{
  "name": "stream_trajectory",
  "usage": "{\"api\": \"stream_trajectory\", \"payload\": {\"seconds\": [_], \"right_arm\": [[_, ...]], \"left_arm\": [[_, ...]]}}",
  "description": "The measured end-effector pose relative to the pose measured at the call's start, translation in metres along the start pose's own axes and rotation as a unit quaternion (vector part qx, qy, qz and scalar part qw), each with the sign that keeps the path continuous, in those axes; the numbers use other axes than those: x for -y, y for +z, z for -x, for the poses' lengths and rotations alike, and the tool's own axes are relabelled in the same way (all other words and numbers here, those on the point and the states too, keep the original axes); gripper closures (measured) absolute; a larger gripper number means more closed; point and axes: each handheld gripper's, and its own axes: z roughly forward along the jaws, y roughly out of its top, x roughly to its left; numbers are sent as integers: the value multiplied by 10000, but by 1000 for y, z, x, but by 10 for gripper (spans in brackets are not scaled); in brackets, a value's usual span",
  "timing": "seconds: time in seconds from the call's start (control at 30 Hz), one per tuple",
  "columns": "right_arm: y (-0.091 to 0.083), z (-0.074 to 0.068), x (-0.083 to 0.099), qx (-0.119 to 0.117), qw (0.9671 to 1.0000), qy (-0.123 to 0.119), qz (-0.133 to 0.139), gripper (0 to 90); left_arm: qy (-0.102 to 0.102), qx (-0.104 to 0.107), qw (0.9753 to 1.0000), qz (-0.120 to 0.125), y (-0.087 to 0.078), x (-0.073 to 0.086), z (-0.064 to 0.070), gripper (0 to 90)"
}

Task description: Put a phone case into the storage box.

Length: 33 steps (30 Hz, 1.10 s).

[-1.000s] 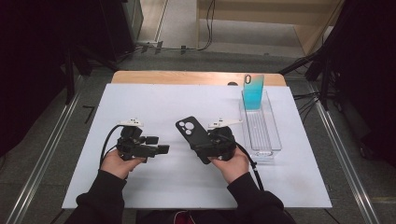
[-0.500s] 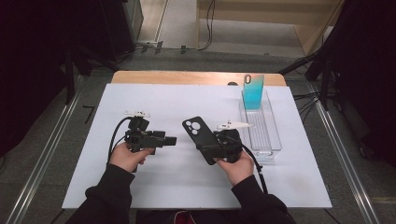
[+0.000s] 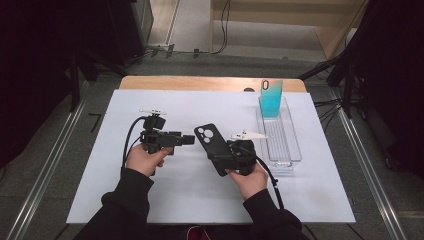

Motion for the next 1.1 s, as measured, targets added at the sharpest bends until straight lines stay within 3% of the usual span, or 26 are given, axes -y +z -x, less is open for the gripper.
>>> {"api": "stream_trajectory", "payload": {"seconds": [0.4, 0.63, 0.73, 1.1], "right_arm": [[9, -4, 4, -81, 9988, 469, 74, 129], [14, -7, 10, -183, 9958, 868, 219, 129], [17, -9, 13, -211, 9951, 932, 265, 129], [22, -16, 20, -262, 9925, 1096, 468, 128]], "left_arm": [[-106, -144, 9998, -1, 10, -6, 2, 257], [-167, -241, 9996, 35, 14, -10, 2, 257], [-170, -290, 9994, 24, 15, -12, 3, 258], [-611, -200, 9979, 34, 23, -17, -2, 287]]}}
